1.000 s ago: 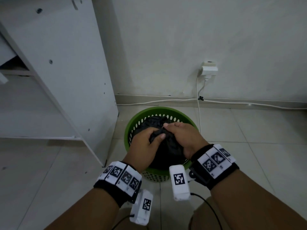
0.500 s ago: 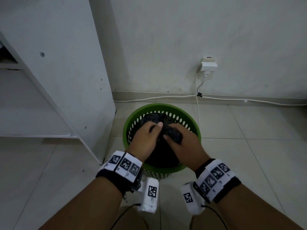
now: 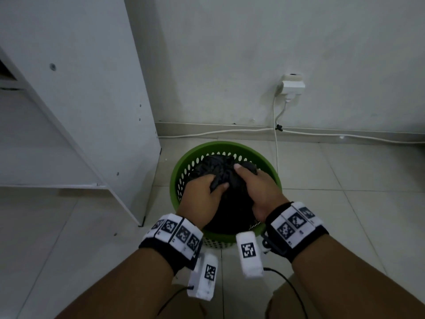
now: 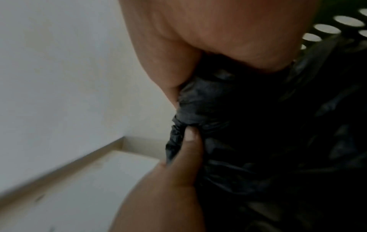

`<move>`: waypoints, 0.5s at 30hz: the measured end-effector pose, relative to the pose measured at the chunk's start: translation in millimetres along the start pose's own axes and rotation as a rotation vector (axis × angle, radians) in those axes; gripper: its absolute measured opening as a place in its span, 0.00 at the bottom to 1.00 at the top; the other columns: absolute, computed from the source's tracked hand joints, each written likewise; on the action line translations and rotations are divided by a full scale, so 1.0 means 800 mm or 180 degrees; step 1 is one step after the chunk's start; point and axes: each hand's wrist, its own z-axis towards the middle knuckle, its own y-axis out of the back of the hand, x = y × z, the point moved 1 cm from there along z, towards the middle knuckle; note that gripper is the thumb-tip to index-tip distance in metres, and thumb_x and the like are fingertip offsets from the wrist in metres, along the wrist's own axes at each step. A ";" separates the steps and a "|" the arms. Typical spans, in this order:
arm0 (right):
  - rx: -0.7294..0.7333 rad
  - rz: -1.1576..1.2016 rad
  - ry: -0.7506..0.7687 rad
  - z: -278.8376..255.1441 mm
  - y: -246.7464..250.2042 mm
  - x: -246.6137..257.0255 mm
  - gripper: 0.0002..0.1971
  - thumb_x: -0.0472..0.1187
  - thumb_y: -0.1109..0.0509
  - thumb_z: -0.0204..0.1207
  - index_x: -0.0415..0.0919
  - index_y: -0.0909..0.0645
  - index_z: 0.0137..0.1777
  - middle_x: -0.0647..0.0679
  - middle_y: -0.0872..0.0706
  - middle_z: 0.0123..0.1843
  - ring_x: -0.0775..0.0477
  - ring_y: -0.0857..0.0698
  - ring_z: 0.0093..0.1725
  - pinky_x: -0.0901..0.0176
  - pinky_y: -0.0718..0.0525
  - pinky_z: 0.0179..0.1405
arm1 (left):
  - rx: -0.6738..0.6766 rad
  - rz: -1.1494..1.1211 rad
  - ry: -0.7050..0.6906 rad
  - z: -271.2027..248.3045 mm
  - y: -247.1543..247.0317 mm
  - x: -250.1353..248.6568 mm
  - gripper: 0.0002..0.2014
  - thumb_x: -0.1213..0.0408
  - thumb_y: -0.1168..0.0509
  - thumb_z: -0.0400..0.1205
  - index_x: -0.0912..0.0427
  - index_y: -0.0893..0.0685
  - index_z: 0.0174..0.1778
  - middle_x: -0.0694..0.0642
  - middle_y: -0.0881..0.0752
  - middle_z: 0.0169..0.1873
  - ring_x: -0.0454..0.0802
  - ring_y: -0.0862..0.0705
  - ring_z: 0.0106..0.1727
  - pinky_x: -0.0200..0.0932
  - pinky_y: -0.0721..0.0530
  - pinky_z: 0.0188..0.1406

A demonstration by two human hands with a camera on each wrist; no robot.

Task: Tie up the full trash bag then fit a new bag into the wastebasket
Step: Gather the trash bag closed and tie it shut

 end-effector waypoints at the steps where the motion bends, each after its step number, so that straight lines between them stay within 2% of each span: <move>1: -0.0034 -0.0451 0.0460 -0.005 0.002 -0.001 0.22 0.51 0.26 0.78 0.42 0.18 0.69 0.47 0.10 0.60 0.41 0.13 0.62 0.46 0.16 0.65 | 0.0047 -0.0128 0.0150 0.004 0.001 -0.001 0.16 0.55 0.34 0.85 0.57 0.17 0.33 0.51 0.15 0.30 0.45 0.18 0.33 0.39 0.27 0.34; 3: -0.0120 -0.1634 0.1409 -0.012 0.009 -0.003 0.38 0.55 0.23 0.74 0.46 0.33 0.81 0.54 0.24 0.73 0.53 0.25 0.72 0.59 0.26 0.72 | 0.0131 -0.0362 0.0415 0.012 0.005 -0.005 0.21 0.55 0.36 0.86 0.57 0.23 0.26 0.53 0.18 0.26 0.49 0.21 0.29 0.45 0.26 0.33; 4: -0.0016 -0.2117 0.1793 -0.014 0.012 -0.005 0.43 0.55 0.22 0.72 0.47 0.38 0.84 0.55 0.30 0.76 0.57 0.30 0.74 0.64 0.31 0.73 | 0.0208 -0.0475 0.0480 0.017 0.007 -0.007 0.22 0.55 0.36 0.86 0.60 0.21 0.26 0.57 0.17 0.27 0.52 0.19 0.30 0.49 0.23 0.36; 6: 0.0303 -0.2785 0.2224 -0.011 0.017 -0.015 0.45 0.54 0.20 0.69 0.46 0.38 0.83 0.53 0.31 0.78 0.57 0.31 0.75 0.66 0.35 0.74 | 0.0470 -0.0641 0.0527 0.027 0.008 -0.009 0.20 0.55 0.35 0.85 0.66 0.13 0.35 0.60 0.11 0.35 0.56 0.13 0.39 0.56 0.16 0.48; 7: 0.0375 -0.2981 0.2295 -0.008 0.018 -0.019 0.43 0.53 0.20 0.69 0.46 0.35 0.81 0.50 0.28 0.77 0.54 0.29 0.74 0.63 0.33 0.75 | 0.0613 -0.0689 0.0542 0.030 0.008 -0.010 0.19 0.53 0.36 0.85 0.65 0.11 0.39 0.60 0.09 0.39 0.55 0.11 0.43 0.59 0.15 0.53; 9: 0.0324 -0.3139 0.2386 -0.004 0.019 -0.019 0.31 0.50 0.21 0.72 0.45 0.26 0.74 0.49 0.19 0.69 0.53 0.22 0.67 0.59 0.25 0.71 | 0.0821 -0.0742 0.0537 0.033 0.008 -0.011 0.19 0.49 0.37 0.84 0.62 0.10 0.44 0.58 0.08 0.43 0.53 0.11 0.47 0.61 0.16 0.58; 11: 0.0334 -0.3156 0.2286 -0.003 0.019 -0.012 0.20 0.46 0.25 0.77 0.44 0.21 0.68 0.49 0.14 0.61 0.55 0.18 0.57 0.59 0.20 0.62 | 0.0810 -0.0787 0.0454 0.032 0.008 -0.009 0.16 0.47 0.36 0.83 0.57 0.12 0.50 0.54 0.10 0.47 0.49 0.12 0.50 0.57 0.16 0.60; 13: 0.0361 -0.3099 0.2041 0.001 0.021 -0.004 0.15 0.45 0.28 0.80 0.46 0.19 0.66 0.50 0.12 0.56 0.55 0.16 0.51 0.62 0.19 0.52 | 0.0485 -0.0559 0.0237 0.026 0.011 -0.002 0.13 0.50 0.31 0.81 0.53 0.18 0.56 0.49 0.15 0.53 0.45 0.16 0.54 0.44 0.18 0.58; 15: 0.0374 -0.2995 0.1821 0.006 0.024 0.000 0.14 0.46 0.27 0.80 0.46 0.17 0.63 0.54 0.13 0.52 0.54 0.16 0.50 0.65 0.21 0.48 | -0.0015 -0.0018 -0.0231 0.016 0.014 0.011 0.16 0.51 0.30 0.79 0.52 0.20 0.60 0.47 0.18 0.54 0.45 0.20 0.56 0.40 0.21 0.56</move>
